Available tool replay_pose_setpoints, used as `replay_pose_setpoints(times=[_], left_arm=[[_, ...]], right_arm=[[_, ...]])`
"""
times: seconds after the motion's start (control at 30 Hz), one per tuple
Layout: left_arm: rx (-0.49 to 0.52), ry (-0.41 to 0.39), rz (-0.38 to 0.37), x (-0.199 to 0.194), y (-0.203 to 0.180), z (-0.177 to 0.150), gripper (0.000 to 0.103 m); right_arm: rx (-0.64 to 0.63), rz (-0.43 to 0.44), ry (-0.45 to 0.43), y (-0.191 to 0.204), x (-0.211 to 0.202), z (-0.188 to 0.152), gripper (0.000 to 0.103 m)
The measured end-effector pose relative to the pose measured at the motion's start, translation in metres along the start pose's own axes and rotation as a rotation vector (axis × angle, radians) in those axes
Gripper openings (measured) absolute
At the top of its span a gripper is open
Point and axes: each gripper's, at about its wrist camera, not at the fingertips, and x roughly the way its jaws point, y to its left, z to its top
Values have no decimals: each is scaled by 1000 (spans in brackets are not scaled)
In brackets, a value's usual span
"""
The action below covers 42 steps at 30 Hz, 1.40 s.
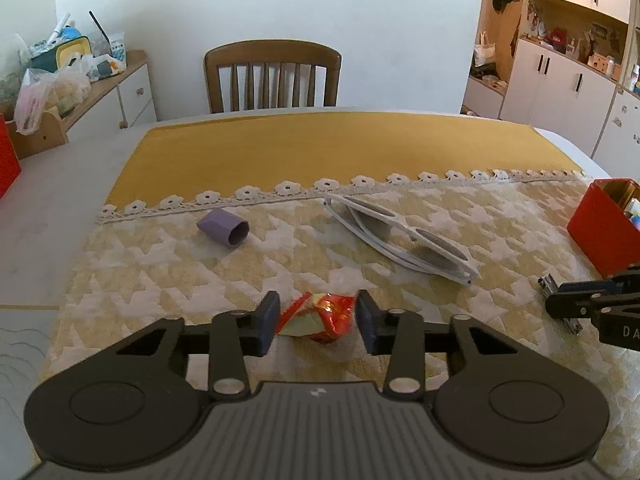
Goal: Organize rigid objects
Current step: 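Grasp the red snack wrapper with the left gripper while the right gripper grasps the silver nail clipper, then carry the red wrapper and nail clipper with both grippers over the tin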
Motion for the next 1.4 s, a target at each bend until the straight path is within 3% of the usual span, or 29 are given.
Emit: replay_pose_setpoints(times=[0.07, 0.13, 0.3, 0.97, 1.4], left_arm=[[6, -2, 2, -3, -2, 0, 32], [19, -10, 15, -6, -4, 0, 23], [32, -17, 10, -19, -9, -2, 21], [19, -80, -160, -112, -74, 18, 21], [72, -157, -221, -140, -156, 51, 21]], right_arm=[[-1, 0, 0, 0, -2, -1, 10], [-5, 1, 0, 1, -5, -3, 10], [-1, 24, -18, 4, -18, -8, 10], [43, 98, -159, -11, -123, -8, 10], [64, 78, -258, -72, -172, -15, 10]])
